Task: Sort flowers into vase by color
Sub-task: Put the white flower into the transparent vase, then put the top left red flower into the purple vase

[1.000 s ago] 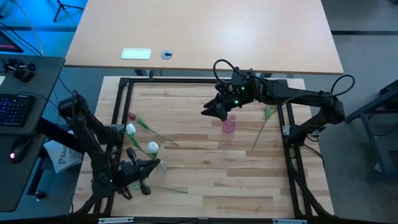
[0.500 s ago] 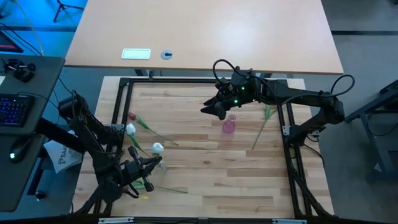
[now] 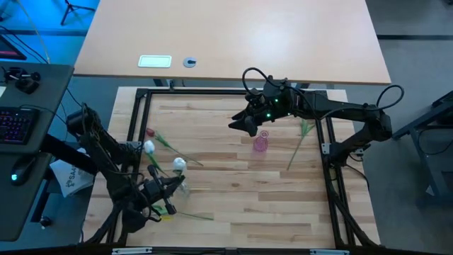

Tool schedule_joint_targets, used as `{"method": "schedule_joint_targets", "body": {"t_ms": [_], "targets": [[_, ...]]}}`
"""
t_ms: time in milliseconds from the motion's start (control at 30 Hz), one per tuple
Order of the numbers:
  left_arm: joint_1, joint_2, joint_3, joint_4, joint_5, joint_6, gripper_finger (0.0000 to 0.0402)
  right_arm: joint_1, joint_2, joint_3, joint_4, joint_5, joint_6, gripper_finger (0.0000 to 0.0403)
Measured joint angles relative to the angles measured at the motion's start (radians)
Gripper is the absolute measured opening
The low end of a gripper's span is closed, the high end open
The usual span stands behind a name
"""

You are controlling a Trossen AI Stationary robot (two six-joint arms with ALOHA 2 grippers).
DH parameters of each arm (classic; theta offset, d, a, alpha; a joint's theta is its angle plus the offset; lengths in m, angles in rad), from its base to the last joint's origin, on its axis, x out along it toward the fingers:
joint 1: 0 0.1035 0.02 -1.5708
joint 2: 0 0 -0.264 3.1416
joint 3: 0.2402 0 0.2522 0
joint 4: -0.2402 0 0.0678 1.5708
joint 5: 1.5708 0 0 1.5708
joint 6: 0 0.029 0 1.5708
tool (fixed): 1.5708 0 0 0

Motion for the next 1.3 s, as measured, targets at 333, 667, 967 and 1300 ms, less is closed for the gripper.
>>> {"method": "schedule_joint_targets", "body": {"t_ms": [333,667,967,1300], "targets": [[0.000,0.000,0.000,-0.038,0.172,-0.023,0.0013,0.000,0.000,0.000,-0.002,0.010,0.000,0.0261],[-0.002,-0.047,0.000,-0.057,0.272,-0.024,0.0124,0.000,0.000,0.000,-0.003,0.010,0.003,0.0261],[-0.036,-0.202,0.010,-0.064,0.277,0.054,0.0200,0.000,0.000,0.000,-0.003,0.010,0.003,0.0261],[0.016,-0.401,0.138,0.126,0.269,0.572,0.0221,0.000,0.000,0.000,-0.002,0.010,-0.015,0.0261]]}}
